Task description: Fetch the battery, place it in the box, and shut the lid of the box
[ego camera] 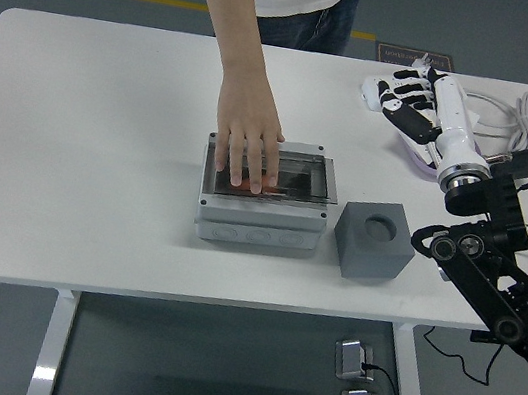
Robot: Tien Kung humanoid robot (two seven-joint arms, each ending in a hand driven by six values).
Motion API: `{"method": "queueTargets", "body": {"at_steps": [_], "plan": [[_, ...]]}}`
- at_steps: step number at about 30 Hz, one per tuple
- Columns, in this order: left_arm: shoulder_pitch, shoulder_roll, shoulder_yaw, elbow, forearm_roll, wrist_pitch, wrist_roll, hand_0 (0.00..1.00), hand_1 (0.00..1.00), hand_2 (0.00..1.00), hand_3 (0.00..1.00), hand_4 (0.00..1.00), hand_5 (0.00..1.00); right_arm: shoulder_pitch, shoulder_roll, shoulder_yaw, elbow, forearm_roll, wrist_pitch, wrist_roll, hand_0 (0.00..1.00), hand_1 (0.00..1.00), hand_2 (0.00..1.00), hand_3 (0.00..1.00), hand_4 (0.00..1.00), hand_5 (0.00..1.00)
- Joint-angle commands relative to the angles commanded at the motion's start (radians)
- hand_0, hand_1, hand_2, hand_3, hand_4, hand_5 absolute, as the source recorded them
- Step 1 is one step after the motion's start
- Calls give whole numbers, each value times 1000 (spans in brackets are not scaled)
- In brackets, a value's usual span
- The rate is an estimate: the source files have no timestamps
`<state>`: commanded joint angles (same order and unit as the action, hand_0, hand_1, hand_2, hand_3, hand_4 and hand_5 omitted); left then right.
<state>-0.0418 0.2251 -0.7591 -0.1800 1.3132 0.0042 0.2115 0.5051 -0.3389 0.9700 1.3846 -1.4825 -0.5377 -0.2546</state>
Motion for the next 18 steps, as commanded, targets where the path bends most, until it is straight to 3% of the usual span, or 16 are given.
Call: {"method": "queueTargets", "body": {"at_steps": [5,14,18], "plan": [[0,-1,-4,0,4,1,0,636,706,626,597,574,423,-80,11,64,3,109,-108,155,620,567,595,655,685,472],[3,-4,-7,0,4,4,-1,637,706,625,597,575,421,-230,28,135,-11,416,-104,490,594,542,571,641,680,463],[9,-4,-10,0,4,6,0,637,706,625,597,575,421,-274,37,117,-23,572,-41,646,594,542,571,641,680,463]]}}
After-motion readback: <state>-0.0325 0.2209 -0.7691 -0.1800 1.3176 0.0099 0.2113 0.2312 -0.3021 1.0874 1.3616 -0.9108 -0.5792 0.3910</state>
